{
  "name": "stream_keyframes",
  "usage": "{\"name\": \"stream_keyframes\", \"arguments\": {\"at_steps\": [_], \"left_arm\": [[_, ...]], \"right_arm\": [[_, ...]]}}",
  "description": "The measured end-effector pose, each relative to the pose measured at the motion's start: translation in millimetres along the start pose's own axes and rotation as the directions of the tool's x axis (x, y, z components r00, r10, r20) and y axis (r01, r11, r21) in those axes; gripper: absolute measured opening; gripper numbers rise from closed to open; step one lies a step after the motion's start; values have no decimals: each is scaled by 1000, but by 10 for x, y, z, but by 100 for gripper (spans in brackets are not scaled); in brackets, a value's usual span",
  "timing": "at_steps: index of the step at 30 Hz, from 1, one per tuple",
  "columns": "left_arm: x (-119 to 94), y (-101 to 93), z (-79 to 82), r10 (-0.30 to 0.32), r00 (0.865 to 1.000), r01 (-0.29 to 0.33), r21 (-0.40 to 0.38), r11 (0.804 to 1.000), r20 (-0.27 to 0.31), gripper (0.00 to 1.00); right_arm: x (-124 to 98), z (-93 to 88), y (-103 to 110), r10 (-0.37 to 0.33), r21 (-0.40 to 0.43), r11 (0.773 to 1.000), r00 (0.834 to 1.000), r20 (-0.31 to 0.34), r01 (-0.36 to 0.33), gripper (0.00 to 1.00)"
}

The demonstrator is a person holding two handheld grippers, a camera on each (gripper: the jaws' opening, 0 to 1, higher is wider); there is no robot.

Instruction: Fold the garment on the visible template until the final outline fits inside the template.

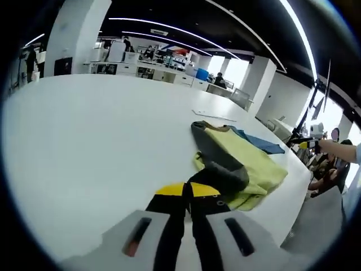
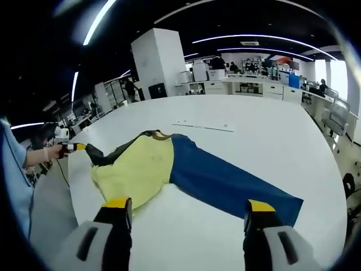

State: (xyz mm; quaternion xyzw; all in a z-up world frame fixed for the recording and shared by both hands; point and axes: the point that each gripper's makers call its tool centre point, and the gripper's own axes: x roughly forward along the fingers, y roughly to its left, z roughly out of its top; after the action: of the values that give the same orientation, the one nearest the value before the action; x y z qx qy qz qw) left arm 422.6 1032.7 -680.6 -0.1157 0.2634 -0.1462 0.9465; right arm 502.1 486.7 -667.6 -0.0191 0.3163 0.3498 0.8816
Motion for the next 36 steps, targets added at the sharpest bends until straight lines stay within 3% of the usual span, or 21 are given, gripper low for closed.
{"name": "stream_keyframes", "arguments": {"at_steps": [8,16,24,34,36], "left_arm": [[-6,348,197,45,999,-44,37,998,-22,0],[40,624,136,68,993,-63,50,997,-101,0],[9,1222,153,117,982,-118,1,993,-147,0],[-23,1808,155,191,958,-198,-9,980,-215,0],[4,1923,125,210,947,-217,0,976,-242,0]], "right_arm": [[-22,-45,6,-12,5,1000,1000,-20,12,81],[-27,-68,26,-23,8,1000,999,-41,23,81],[41,-35,37,-32,18,999,998,-50,33,81],[177,-35,87,-28,25,999,998,-64,30,80],[196,-28,92,-27,23,999,997,-67,29,80]]}}
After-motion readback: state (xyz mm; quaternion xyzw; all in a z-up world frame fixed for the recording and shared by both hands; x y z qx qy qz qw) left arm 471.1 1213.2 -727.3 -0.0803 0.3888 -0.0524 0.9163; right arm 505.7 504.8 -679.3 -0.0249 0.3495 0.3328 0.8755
